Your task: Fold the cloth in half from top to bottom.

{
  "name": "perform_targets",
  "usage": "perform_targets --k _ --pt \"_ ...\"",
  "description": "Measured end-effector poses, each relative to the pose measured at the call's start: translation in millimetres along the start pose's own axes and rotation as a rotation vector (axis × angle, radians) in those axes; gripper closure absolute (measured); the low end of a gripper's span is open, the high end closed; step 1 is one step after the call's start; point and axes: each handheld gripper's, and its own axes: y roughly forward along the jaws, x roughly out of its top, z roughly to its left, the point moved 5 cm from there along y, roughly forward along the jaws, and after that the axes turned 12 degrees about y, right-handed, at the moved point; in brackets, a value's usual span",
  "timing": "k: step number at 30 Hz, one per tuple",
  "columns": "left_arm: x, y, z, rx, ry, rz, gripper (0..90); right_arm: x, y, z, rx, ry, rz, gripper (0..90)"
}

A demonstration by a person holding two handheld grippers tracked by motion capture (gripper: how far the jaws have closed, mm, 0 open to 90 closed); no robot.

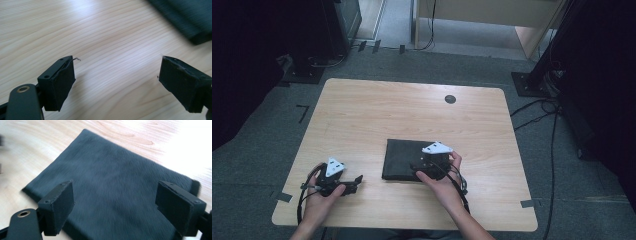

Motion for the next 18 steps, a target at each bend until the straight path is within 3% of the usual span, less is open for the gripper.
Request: perform_targets --k 2,6,12,18 --pt "-5.1 -3.1 5.9 0.026 -0.003 0.008 13.6 1.4 12.8 -0.7 -0.050 0.016 0.003 14.8" --pt "-11.6 -5.6 9.2 -0.012 -0.024 0.005 13.6 -12.1 36.5 -2.5 -0.143 0.000 0.055 14.8" --pt "-11.3 -2.4 4.5 -0.026 -0.002 0.012 13.4 -23.1 37.9 -2.6 -0.144 0.001 -0.037 14.1" --pt "-10.5 -0.6 4.7 -0.021 -0.005 0.010 11.8 -16.5 44.9 -9.1 -0.100 -0.026 -0.023 13.4"
